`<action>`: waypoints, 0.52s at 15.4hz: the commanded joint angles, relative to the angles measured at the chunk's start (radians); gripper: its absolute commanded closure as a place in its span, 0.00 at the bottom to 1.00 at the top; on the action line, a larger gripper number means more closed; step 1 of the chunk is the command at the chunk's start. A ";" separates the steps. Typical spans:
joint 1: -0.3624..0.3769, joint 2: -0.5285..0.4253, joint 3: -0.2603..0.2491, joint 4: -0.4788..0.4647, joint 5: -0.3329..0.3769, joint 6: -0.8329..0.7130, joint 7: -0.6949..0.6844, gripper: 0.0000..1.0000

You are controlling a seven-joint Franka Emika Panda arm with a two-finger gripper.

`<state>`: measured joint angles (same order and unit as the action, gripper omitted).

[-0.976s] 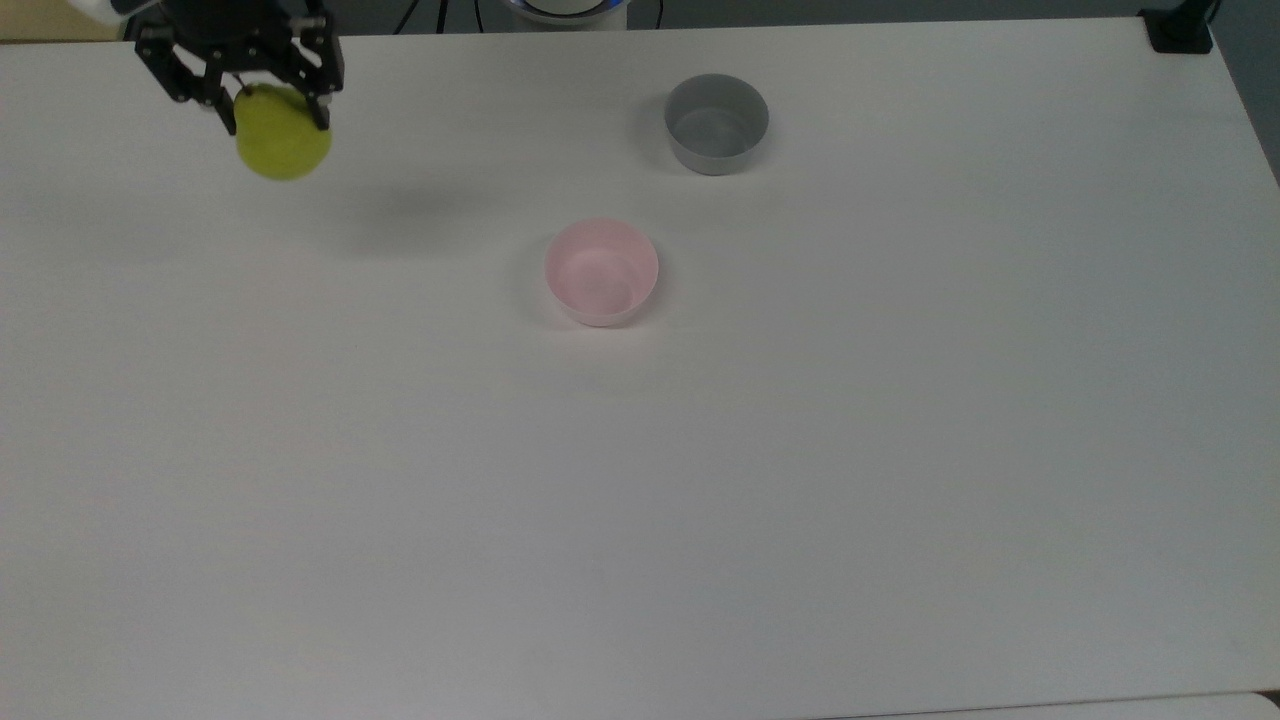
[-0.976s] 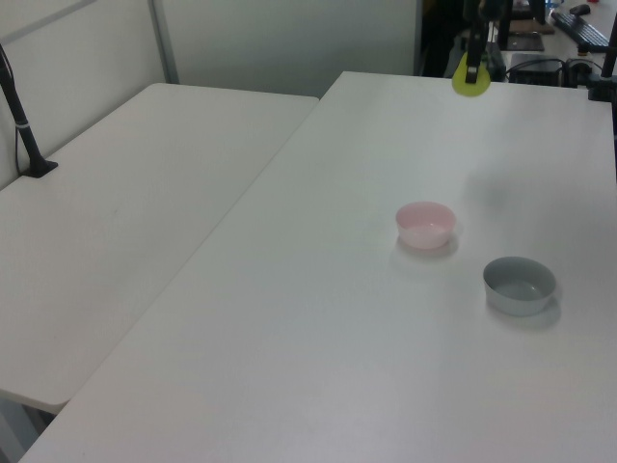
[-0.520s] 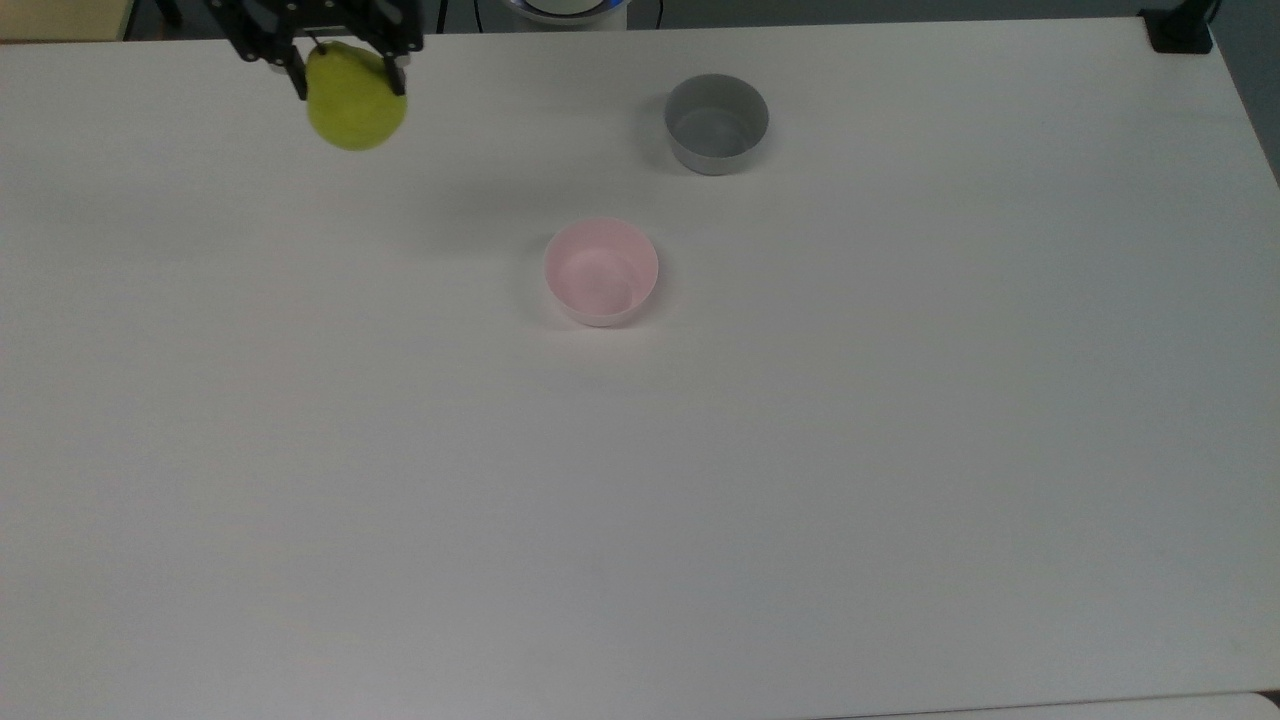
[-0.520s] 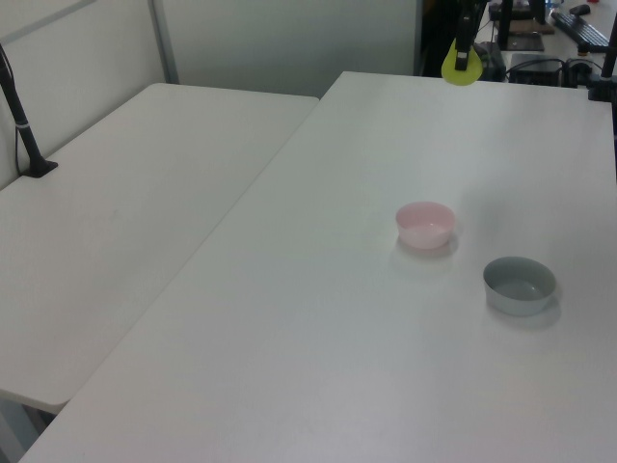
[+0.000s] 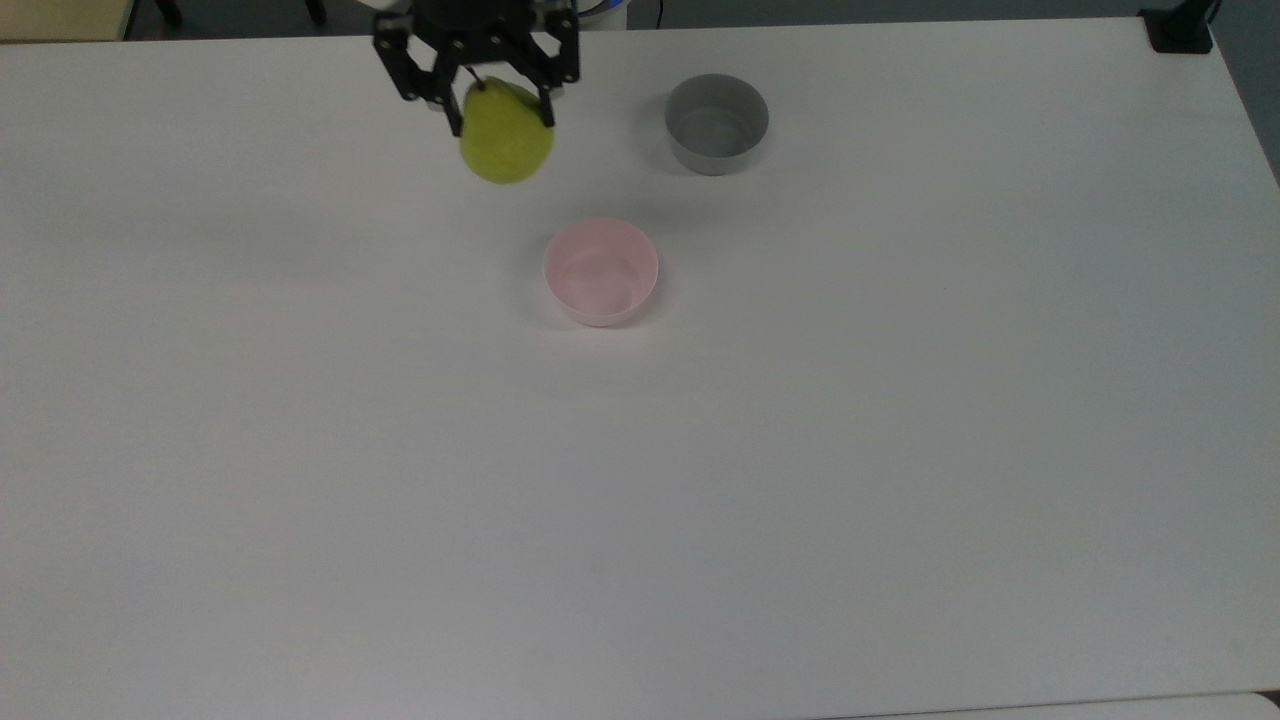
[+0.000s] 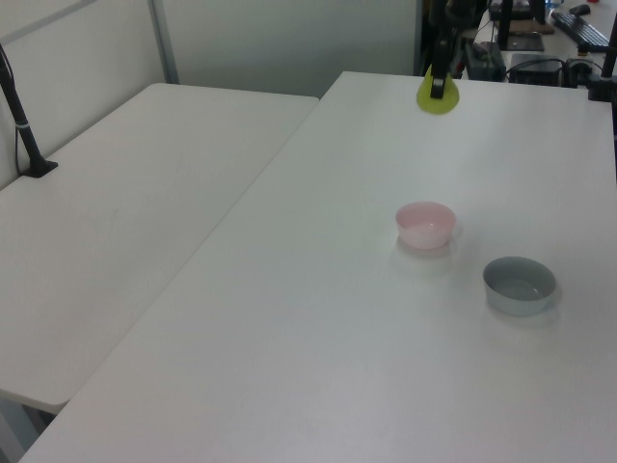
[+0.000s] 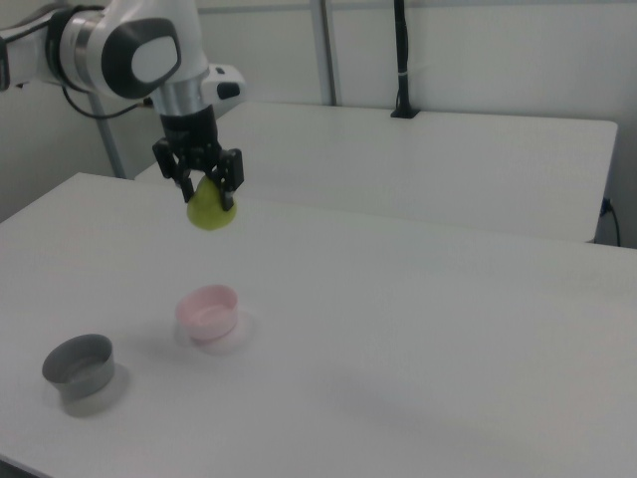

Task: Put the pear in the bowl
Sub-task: 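Carry the pear over the pink bowl and lower it inside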

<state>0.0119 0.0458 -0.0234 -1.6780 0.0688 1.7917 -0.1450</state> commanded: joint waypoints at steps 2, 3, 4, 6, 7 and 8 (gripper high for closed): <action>0.063 -0.043 -0.012 -0.204 0.009 0.188 0.025 0.97; 0.069 -0.038 -0.012 -0.222 0.009 0.214 0.027 0.97; 0.078 -0.026 -0.010 -0.239 0.009 0.241 0.027 0.97; 0.094 0.012 -0.010 -0.247 0.009 0.276 0.028 0.97; 0.098 0.031 -0.010 -0.247 0.009 0.287 0.033 0.97; 0.103 0.043 -0.010 -0.247 0.006 0.296 0.033 0.97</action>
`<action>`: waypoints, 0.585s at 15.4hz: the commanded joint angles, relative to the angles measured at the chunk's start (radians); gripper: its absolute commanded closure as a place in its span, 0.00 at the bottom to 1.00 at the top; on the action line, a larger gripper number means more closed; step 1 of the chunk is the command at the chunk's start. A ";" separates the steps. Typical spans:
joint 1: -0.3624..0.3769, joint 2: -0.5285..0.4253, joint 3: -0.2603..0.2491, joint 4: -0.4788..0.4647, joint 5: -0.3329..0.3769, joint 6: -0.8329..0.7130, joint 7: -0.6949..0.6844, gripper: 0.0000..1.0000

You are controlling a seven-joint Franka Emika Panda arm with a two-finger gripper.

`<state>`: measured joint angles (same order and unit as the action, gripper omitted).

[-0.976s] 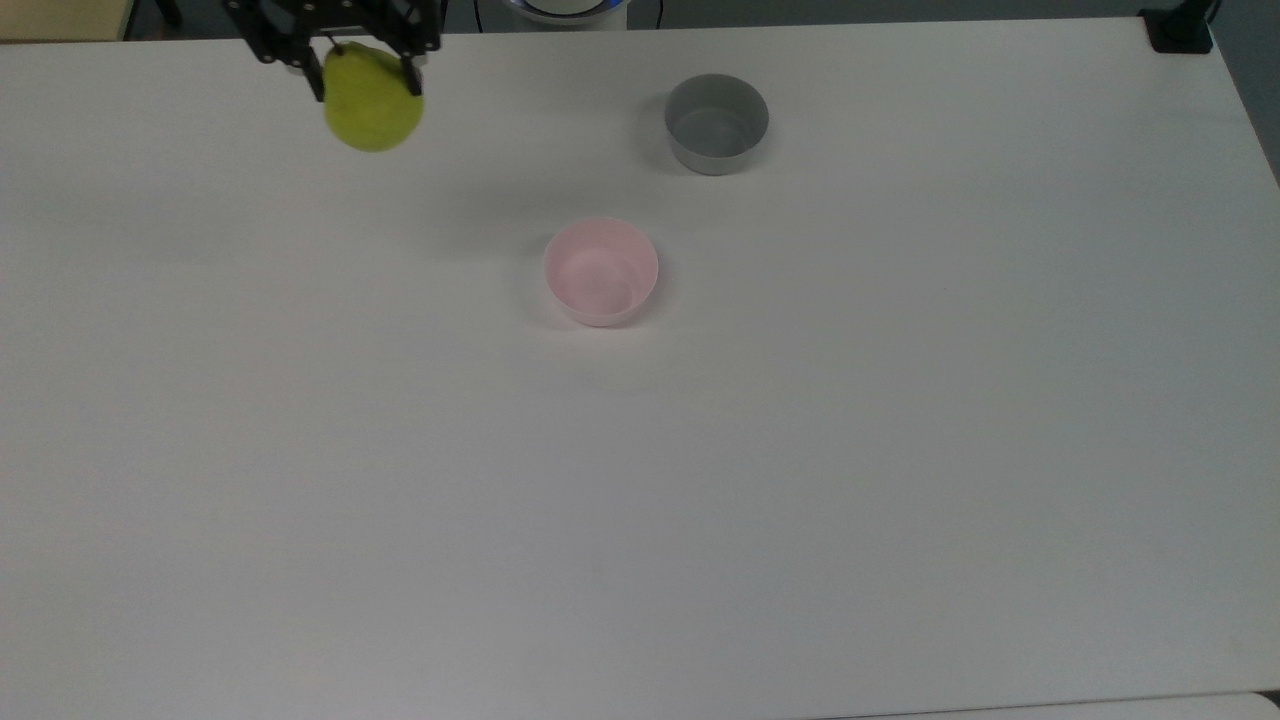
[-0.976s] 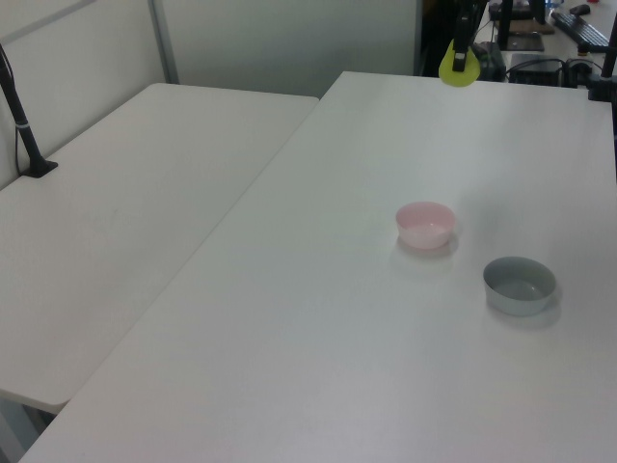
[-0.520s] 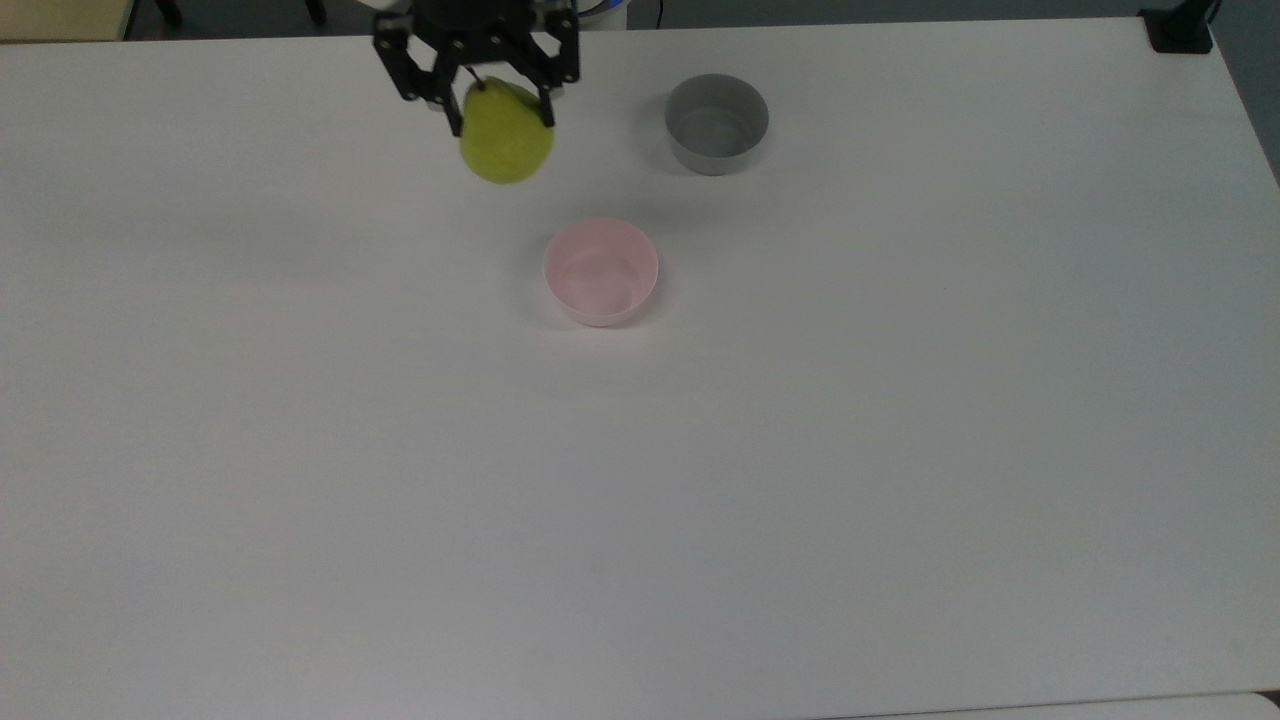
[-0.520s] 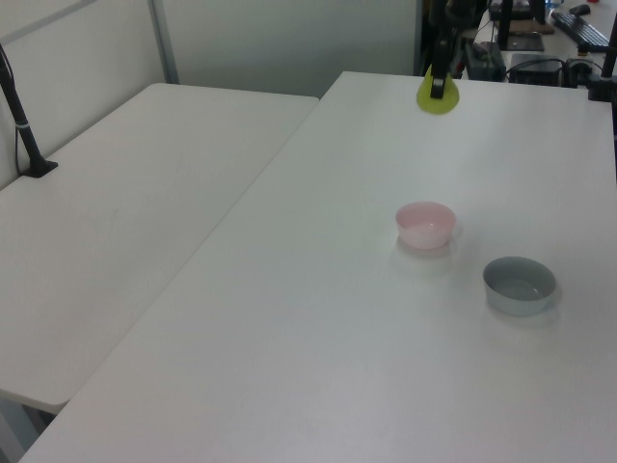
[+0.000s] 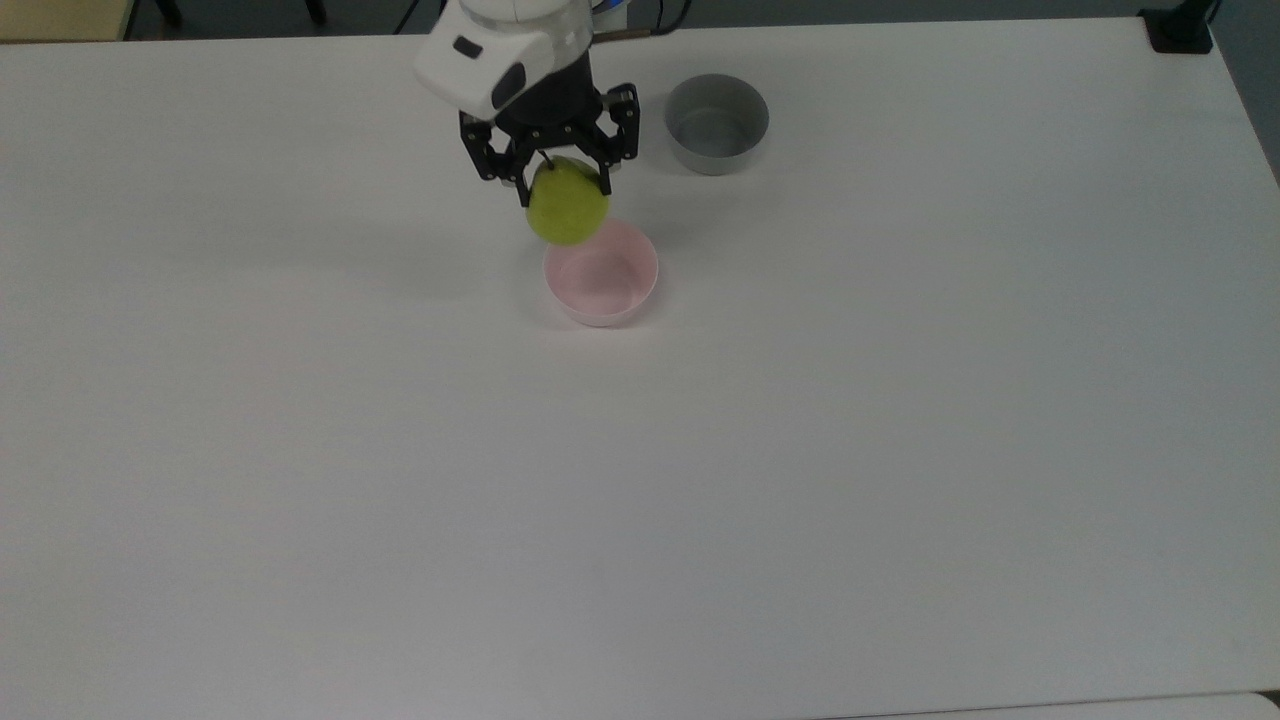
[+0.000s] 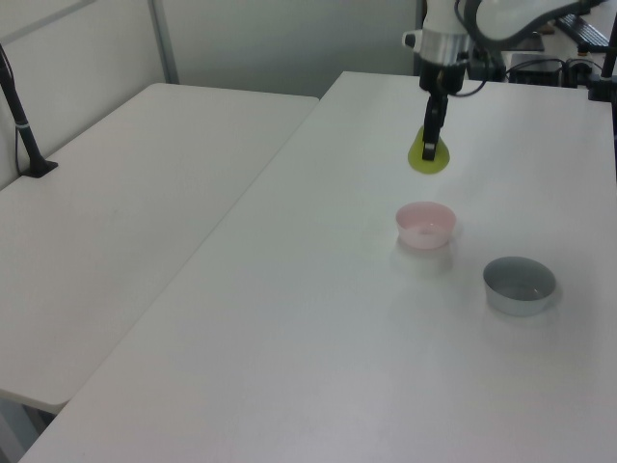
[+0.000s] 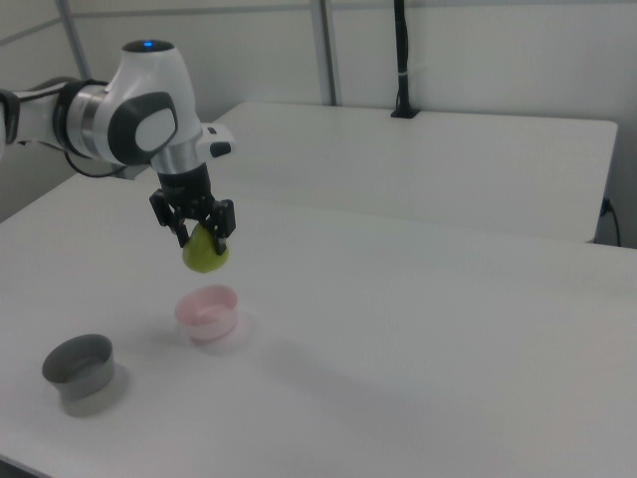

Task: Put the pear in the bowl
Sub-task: 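Carry the pear over the pink bowl and lower it inside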

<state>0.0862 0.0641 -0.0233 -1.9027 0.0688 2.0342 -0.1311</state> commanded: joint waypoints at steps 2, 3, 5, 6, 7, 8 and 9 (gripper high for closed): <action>0.046 0.055 -0.009 -0.036 -0.001 0.067 0.021 0.97; 0.058 0.065 -0.009 -0.038 -0.007 0.067 0.021 0.97; 0.063 0.086 -0.009 -0.052 -0.015 0.089 0.022 0.97; 0.069 0.092 -0.009 -0.058 -0.017 0.105 0.034 0.97; 0.073 0.105 -0.009 -0.064 -0.021 0.124 0.044 0.97; 0.076 0.117 -0.009 -0.065 -0.035 0.141 0.054 0.97; 0.079 0.129 -0.009 -0.064 -0.047 0.155 0.077 0.97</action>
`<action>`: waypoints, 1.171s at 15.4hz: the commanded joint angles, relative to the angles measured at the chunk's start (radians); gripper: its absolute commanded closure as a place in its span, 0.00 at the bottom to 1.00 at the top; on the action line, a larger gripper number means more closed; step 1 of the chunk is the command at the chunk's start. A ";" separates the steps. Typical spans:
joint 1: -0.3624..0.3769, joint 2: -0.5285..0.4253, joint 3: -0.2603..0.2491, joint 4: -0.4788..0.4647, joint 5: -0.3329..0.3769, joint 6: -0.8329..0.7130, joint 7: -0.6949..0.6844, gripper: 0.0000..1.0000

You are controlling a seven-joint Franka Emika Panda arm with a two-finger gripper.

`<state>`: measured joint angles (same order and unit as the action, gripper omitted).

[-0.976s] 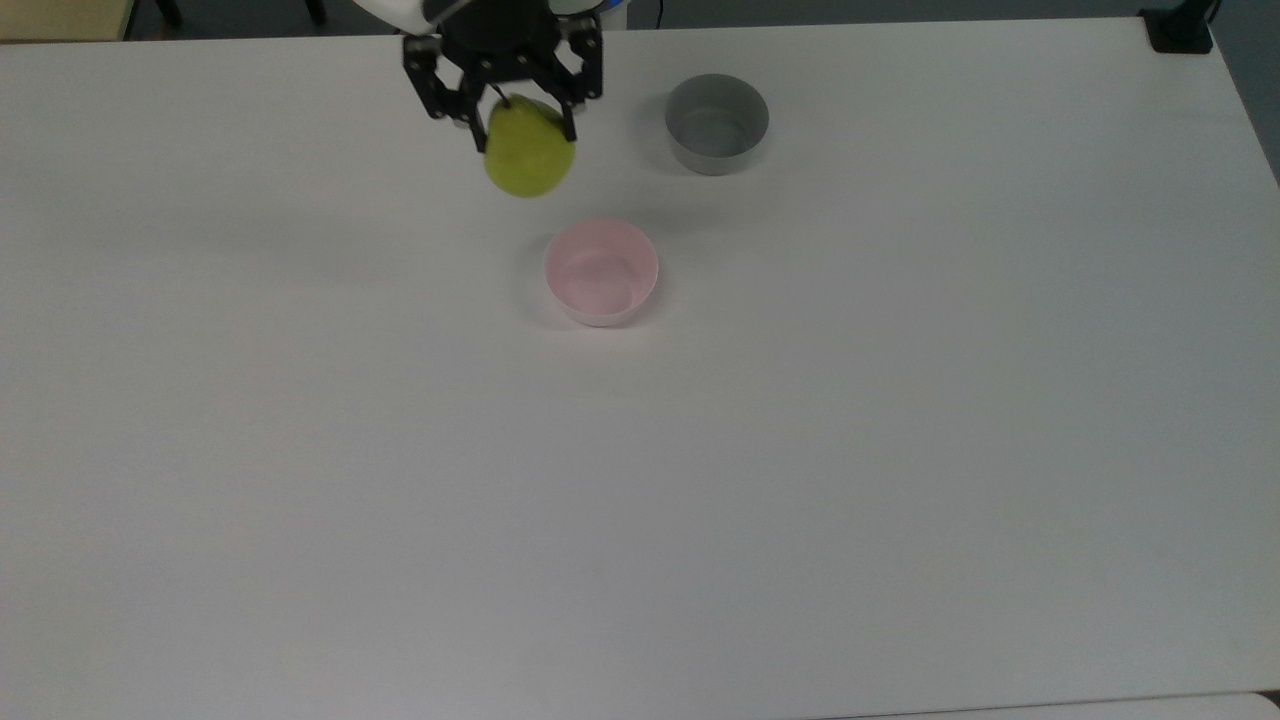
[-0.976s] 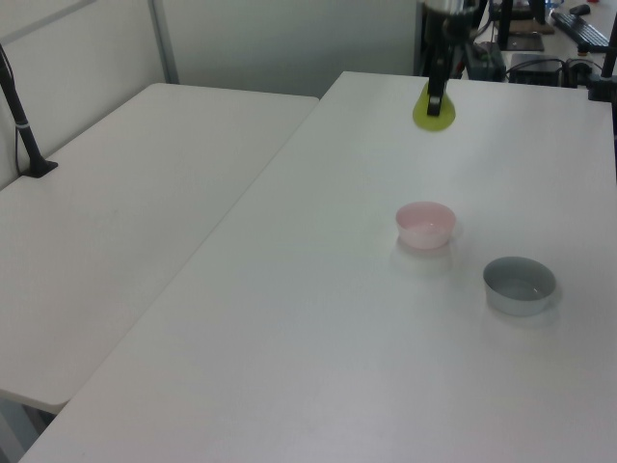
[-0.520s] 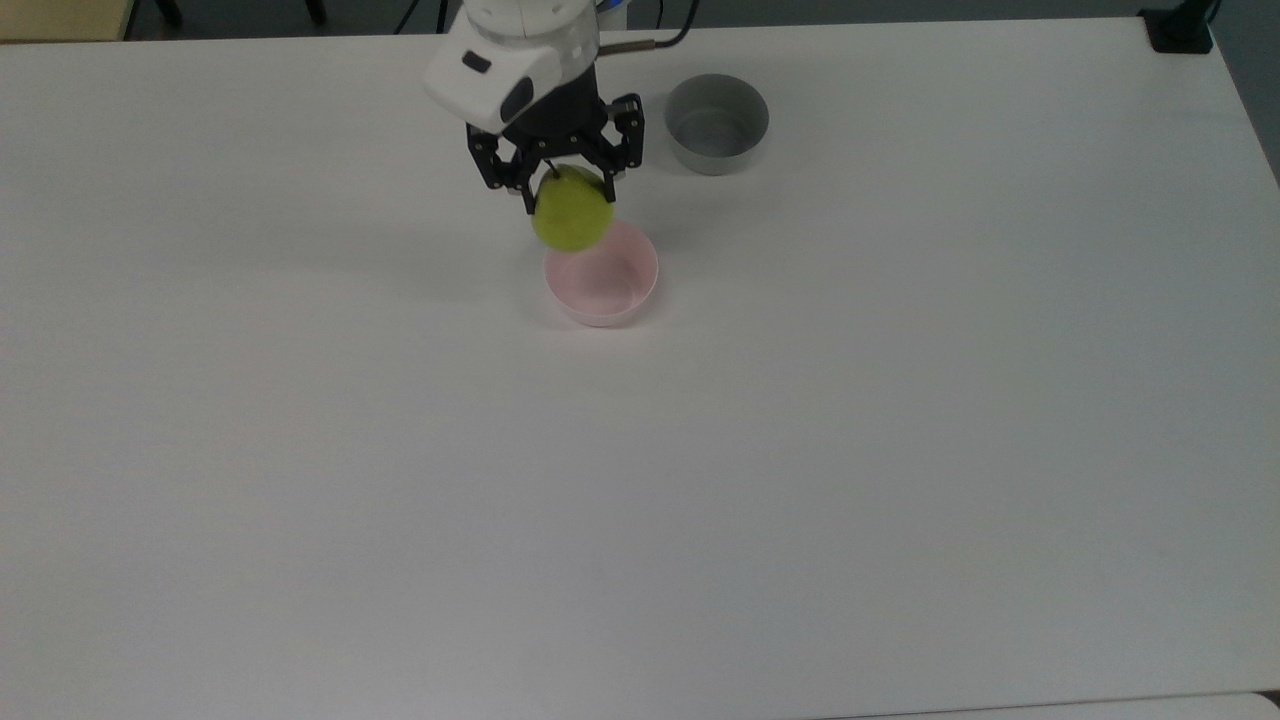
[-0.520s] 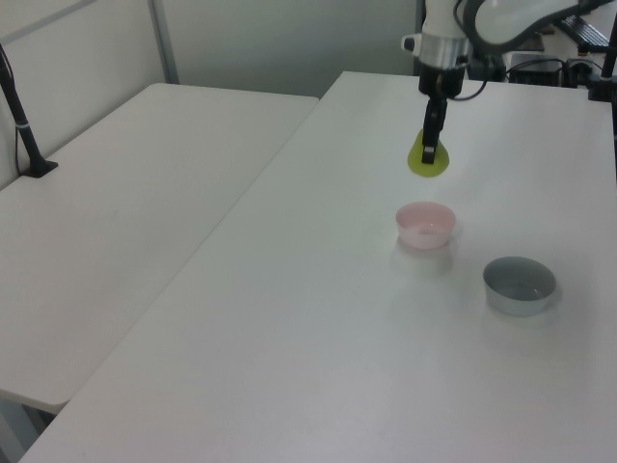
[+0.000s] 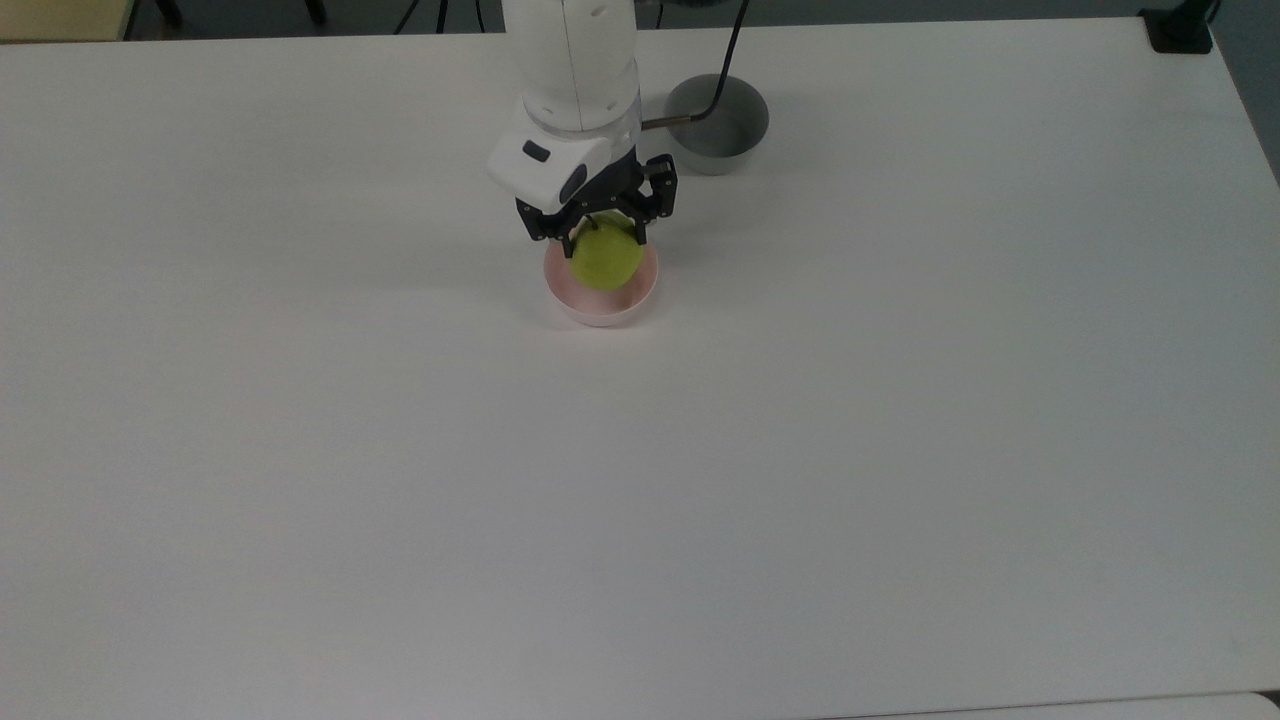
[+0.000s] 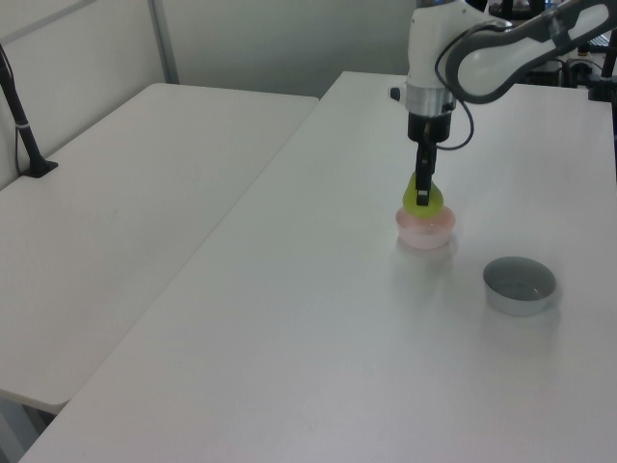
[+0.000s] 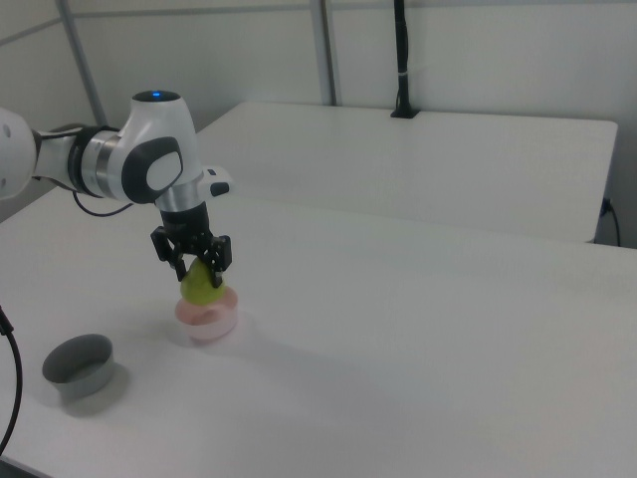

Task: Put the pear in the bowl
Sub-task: 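Open the gripper to release the pear into the pink bowl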

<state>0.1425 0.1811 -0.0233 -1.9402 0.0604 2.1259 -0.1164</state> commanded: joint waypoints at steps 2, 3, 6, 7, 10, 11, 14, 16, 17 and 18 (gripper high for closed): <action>0.032 0.035 -0.007 -0.028 -0.069 0.069 0.078 0.95; 0.037 0.043 -0.009 -0.026 -0.073 0.069 0.080 0.92; 0.034 0.044 -0.009 -0.026 -0.074 0.068 0.080 0.49; 0.032 0.044 -0.009 -0.025 -0.074 0.068 0.080 0.30; 0.026 0.041 -0.009 -0.022 -0.074 0.058 0.080 0.06; 0.026 0.041 -0.009 -0.022 -0.074 0.058 0.080 0.00; 0.020 0.028 -0.009 -0.017 -0.074 0.054 0.086 0.00; 0.009 -0.003 -0.009 -0.011 -0.074 0.033 0.109 0.00; 0.005 -0.018 -0.009 0.012 -0.074 -0.001 0.110 0.00; -0.010 -0.038 -0.009 0.051 -0.088 -0.070 0.104 0.00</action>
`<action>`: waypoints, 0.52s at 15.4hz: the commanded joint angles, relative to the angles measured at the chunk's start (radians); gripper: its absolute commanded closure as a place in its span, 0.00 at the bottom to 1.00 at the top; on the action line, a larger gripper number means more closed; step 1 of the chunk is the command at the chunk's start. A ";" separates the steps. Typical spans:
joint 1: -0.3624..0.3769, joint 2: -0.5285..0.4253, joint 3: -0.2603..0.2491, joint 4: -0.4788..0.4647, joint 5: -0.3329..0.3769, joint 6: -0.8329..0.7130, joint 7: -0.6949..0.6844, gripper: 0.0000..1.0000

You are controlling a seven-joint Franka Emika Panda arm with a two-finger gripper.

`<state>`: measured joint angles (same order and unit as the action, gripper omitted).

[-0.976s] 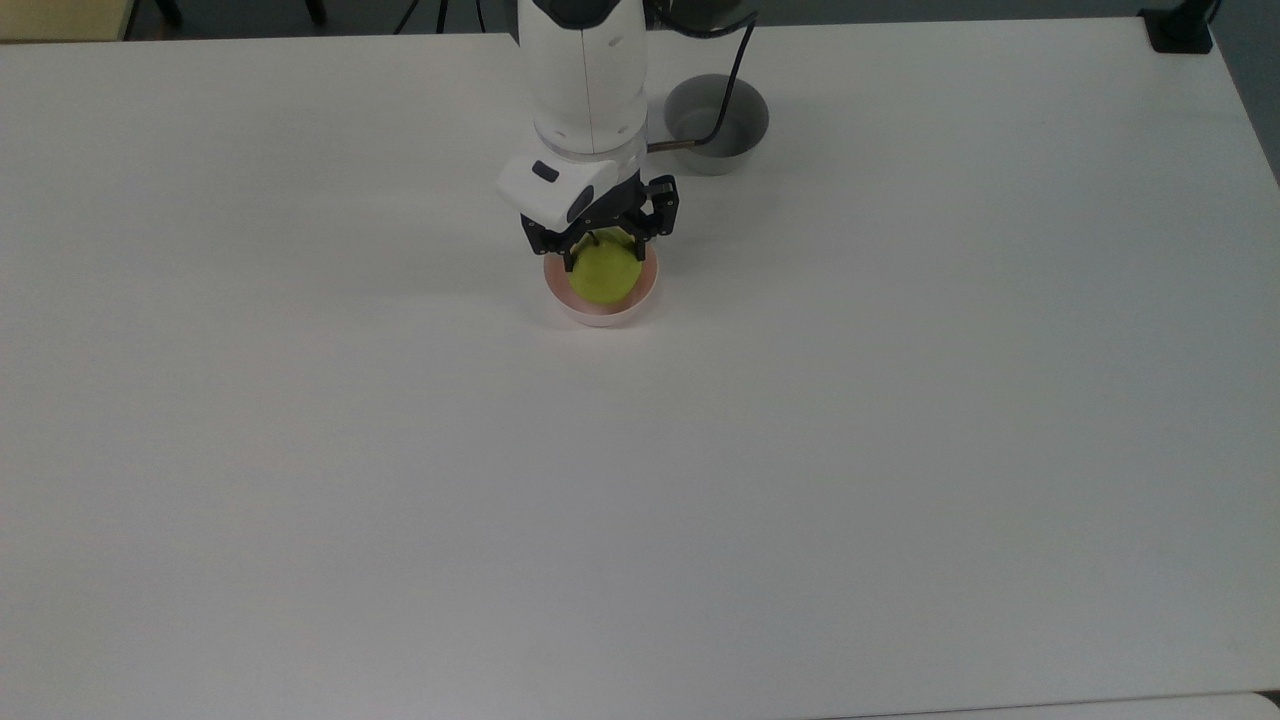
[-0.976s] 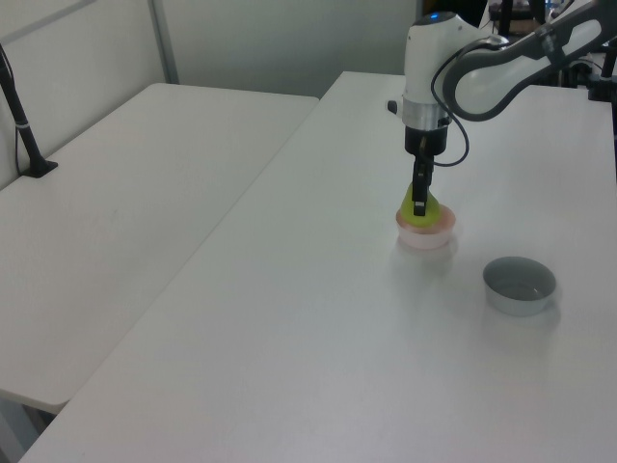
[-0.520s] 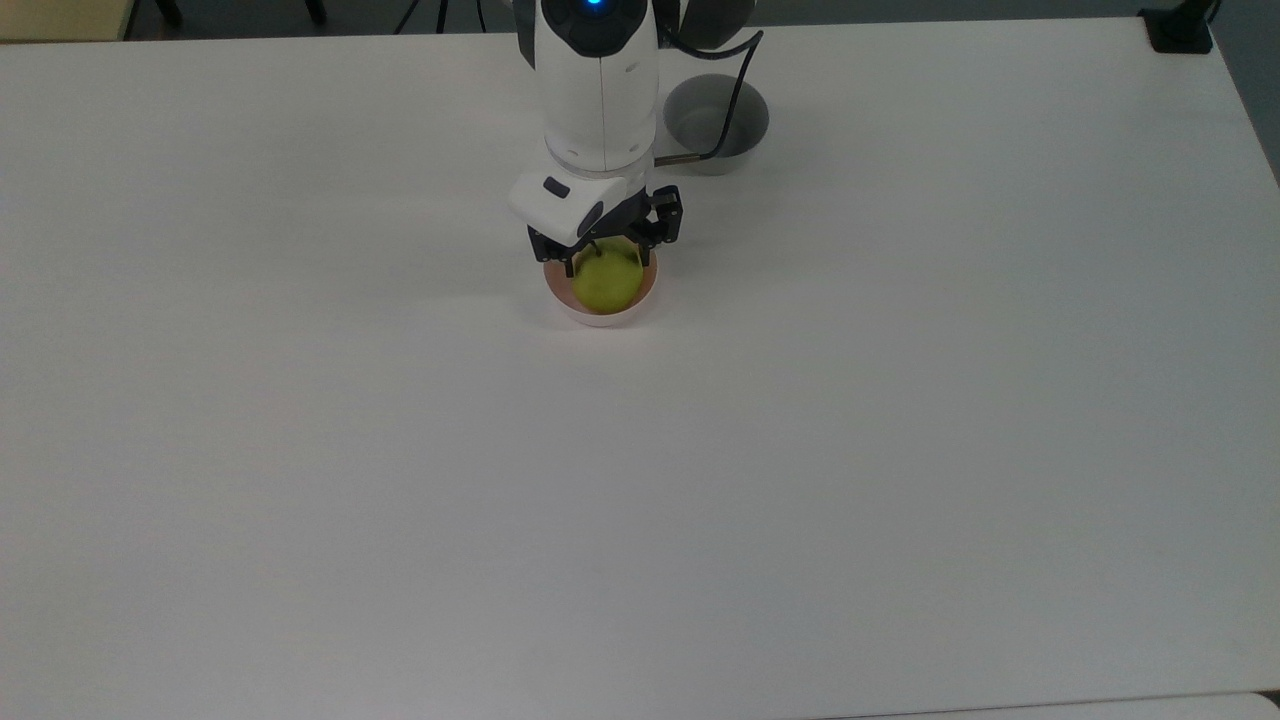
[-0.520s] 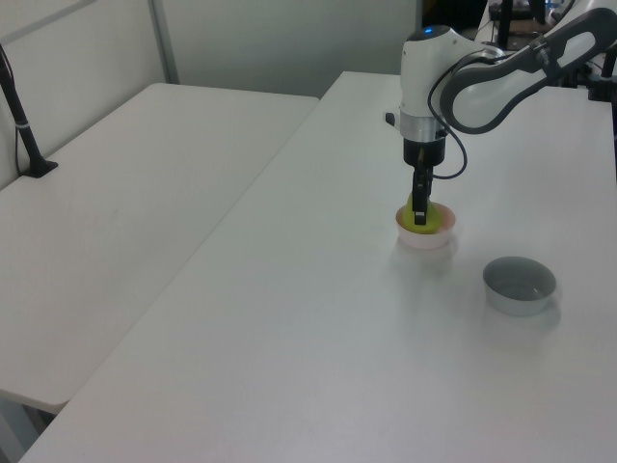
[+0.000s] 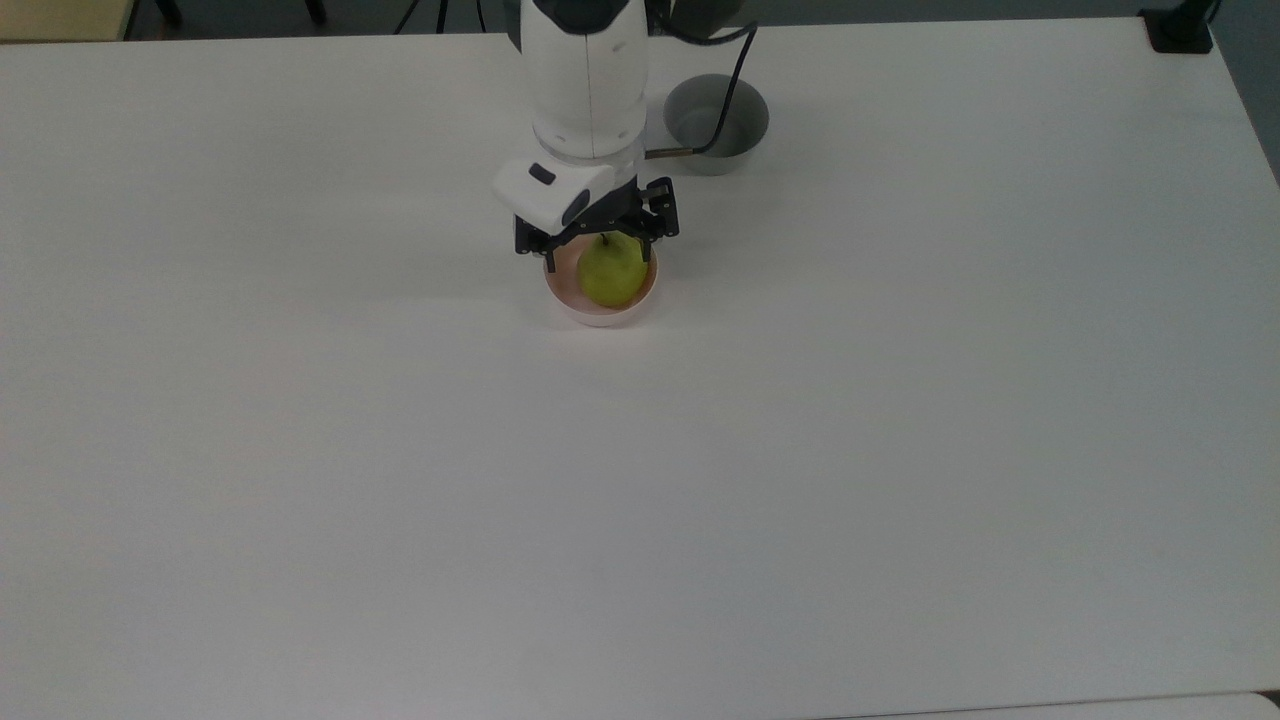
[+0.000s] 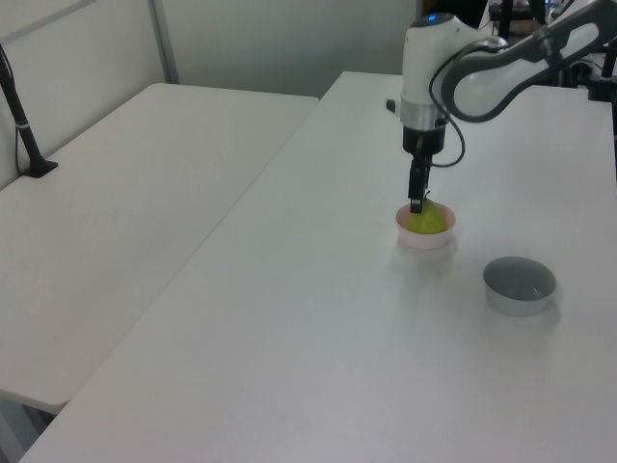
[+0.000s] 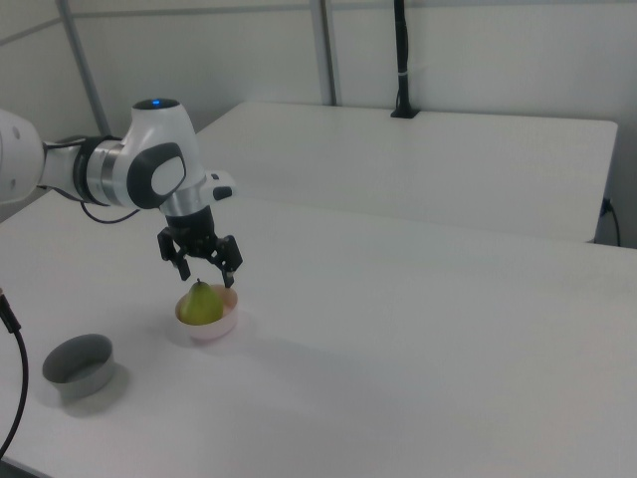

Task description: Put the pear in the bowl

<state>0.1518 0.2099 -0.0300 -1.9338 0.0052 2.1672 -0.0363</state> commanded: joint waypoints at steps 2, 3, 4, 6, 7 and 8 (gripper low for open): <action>-0.035 -0.099 -0.002 0.097 -0.059 -0.187 0.026 0.00; -0.047 -0.118 -0.002 0.116 -0.059 -0.211 0.027 0.00; -0.063 -0.138 -0.002 0.128 -0.059 -0.222 0.030 0.00; -0.087 -0.178 -0.002 0.150 -0.059 -0.250 0.032 0.00; -0.101 -0.197 -0.002 0.168 -0.059 -0.279 0.030 0.00; -0.121 -0.211 -0.001 0.192 -0.057 -0.323 0.026 0.00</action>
<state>0.0661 0.0552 -0.0330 -1.7799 -0.0373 1.9397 -0.0300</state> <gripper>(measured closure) 0.000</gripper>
